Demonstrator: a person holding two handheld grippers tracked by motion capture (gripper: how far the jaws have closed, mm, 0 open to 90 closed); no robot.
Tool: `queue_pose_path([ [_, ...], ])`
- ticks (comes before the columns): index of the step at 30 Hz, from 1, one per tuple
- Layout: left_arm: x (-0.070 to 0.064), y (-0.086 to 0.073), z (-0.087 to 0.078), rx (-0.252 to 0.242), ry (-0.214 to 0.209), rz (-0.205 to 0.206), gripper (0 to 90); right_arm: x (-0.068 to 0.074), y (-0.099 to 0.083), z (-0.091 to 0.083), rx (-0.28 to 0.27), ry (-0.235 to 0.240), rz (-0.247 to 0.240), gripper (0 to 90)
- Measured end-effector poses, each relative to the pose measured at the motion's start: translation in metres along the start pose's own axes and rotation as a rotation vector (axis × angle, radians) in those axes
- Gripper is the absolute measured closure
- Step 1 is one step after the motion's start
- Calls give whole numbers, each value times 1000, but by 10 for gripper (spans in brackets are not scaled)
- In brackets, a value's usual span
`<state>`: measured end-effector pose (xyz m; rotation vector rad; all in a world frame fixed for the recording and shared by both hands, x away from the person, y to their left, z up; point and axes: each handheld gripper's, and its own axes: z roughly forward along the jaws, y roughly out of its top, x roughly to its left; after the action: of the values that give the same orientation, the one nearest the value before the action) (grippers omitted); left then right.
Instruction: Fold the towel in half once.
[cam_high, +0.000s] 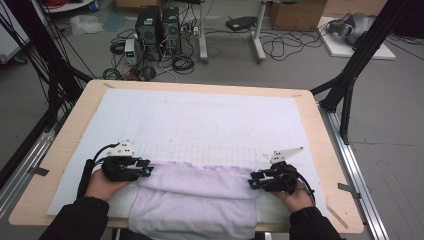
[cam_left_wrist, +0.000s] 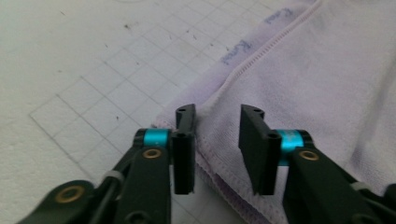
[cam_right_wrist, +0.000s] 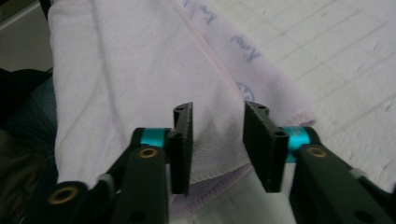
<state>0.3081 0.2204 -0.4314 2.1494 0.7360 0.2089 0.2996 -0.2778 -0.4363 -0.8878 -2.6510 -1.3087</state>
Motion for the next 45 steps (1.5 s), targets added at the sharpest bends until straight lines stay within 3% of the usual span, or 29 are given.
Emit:
queue_pose_path([
  [4, 0, -2, 3, 17, -12, 15, 860, 1, -2, 2, 25, 21, -7, 801],
  [9, -3, 1, -3, -10, -8, 21, 875, 3, 0, -1, 8, 34, -24, 855],
  [13, -10, 3, -16, -49, -2, 49, 877, 7, 4, -10, -21, 30, -44, 865],
  [18, -25, -2, -43, -120, -9, 85, 875, 26, 6, -28, -75, 41, -94, 865],
  [21, -39, -13, -59, -125, -46, 112, 875, 38, 0, -34, -87, 73, -108, 865],
  [24, -46, -24, -67, -110, -77, 127, 867, 53, -11, -36, -71, 152, -129, 856],
  [27, -47, -28, -72, -118, -89, 125, 706, 61, -14, -39, -84, 172, -140, 790],
  [30, -42, -22, -72, -138, -119, 109, 639, 55, -6, -43, -112, 160, -133, 749],
  [36, -27, -7, -50, -115, -54, 87, 616, 24, 11, -28, -83, 22, -101, 638],
  [41, -4, 2, -24, -90, 3, 42, 606, 5, 16, -20, -100, -44, -82, 589],
  [45, 9, 7, -4, -54, 6, 20, 574, -9, 17, -9, -52, -78, -77, 539],
])
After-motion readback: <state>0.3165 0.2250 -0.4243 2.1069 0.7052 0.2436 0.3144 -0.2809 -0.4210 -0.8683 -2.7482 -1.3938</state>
